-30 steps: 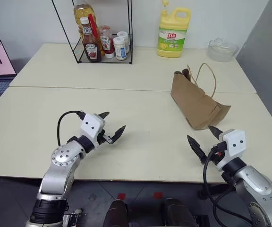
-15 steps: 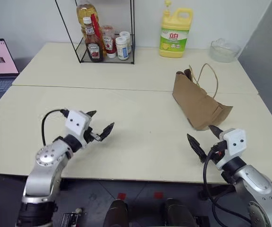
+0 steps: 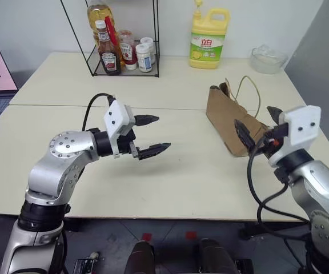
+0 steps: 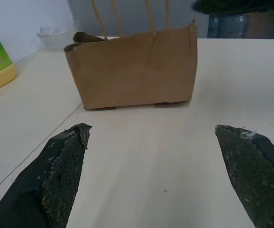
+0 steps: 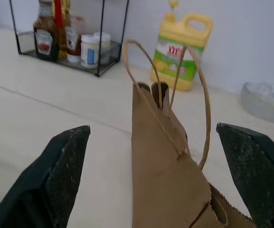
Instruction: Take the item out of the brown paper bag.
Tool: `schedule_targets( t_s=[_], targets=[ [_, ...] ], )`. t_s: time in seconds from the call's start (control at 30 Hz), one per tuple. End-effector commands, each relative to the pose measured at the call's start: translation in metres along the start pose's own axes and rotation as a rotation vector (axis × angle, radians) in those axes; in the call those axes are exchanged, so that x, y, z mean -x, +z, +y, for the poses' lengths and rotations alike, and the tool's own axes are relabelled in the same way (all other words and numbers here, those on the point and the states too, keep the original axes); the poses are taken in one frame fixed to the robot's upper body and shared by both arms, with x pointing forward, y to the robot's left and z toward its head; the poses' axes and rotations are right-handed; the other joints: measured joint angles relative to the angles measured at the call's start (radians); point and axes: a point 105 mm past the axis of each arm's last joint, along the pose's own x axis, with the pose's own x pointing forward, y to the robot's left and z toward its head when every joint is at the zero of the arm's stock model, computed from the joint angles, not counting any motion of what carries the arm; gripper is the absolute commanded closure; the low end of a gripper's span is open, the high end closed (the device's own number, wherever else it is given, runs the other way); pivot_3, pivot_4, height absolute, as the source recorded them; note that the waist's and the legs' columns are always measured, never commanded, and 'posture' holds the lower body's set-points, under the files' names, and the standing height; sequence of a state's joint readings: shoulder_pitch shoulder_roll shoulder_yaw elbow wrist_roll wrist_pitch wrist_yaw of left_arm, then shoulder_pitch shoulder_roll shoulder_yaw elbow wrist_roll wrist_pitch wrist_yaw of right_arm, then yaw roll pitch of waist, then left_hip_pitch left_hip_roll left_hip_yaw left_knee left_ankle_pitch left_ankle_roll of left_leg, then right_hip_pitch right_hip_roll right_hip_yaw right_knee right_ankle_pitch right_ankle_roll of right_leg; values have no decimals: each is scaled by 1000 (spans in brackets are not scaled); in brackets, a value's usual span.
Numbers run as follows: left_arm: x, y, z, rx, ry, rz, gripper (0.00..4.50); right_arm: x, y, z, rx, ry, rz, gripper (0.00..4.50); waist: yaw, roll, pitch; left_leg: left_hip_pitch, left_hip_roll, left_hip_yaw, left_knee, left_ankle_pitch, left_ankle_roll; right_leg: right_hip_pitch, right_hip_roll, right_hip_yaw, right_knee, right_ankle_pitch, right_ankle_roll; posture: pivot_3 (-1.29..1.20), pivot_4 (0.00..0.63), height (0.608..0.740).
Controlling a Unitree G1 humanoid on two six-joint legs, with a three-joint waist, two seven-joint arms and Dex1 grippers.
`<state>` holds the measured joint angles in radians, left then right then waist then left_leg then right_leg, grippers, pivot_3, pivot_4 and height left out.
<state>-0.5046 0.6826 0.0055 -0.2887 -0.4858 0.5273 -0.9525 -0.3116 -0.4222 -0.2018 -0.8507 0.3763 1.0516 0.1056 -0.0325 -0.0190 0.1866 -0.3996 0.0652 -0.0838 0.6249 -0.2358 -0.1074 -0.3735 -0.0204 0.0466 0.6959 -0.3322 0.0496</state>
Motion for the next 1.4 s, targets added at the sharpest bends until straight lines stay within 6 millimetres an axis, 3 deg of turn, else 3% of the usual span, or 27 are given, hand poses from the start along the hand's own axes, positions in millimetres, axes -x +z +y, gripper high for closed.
schedule_targets(
  t_s=[0.03,0.23,0.57,0.9,1.27,1.4],
  targets=[
    [-1,12,-1,-34,-31,-18,0,-12,4,-14,-22,-58,27,31,0,0,0,0,0,0,0,0,0,0,0,0,0,0,0,0,150,740],
    [-1,16,-1,-46,-30,-21,0,-19,11,-29,-30,-73,61,31,0,0,0,0,0,0,0,0,0,-1,0,0,0,0,0,0,150,740],
    [-4,17,1,-56,-34,-27,0,-44,12,-26,-19,65,108,31,0,1,0,0,0,0,0,0,0,-1,0,0,0,0,0,0,150,740],
    [-5,17,1,-73,-35,-28,0,-71,34,-27,1,67,43,31,0,1,1,-1,0,0,0,0,0,-1,0,0,0,0,0,0,150,740],
    [-5,17,4,-84,-29,-28,0,-78,49,-35,-31,27,29,31,0,1,1,-1,0,0,0,0,0,-2,0,0,0,0,0,0,150,740],
    [-5,16,5,-88,-28,-29,0,-76,51,-36,-35,17,38,938,0,1,1,-1,0,0,0,0,0,-2,0,0,0,0,0,0,150,740]
  ],
)
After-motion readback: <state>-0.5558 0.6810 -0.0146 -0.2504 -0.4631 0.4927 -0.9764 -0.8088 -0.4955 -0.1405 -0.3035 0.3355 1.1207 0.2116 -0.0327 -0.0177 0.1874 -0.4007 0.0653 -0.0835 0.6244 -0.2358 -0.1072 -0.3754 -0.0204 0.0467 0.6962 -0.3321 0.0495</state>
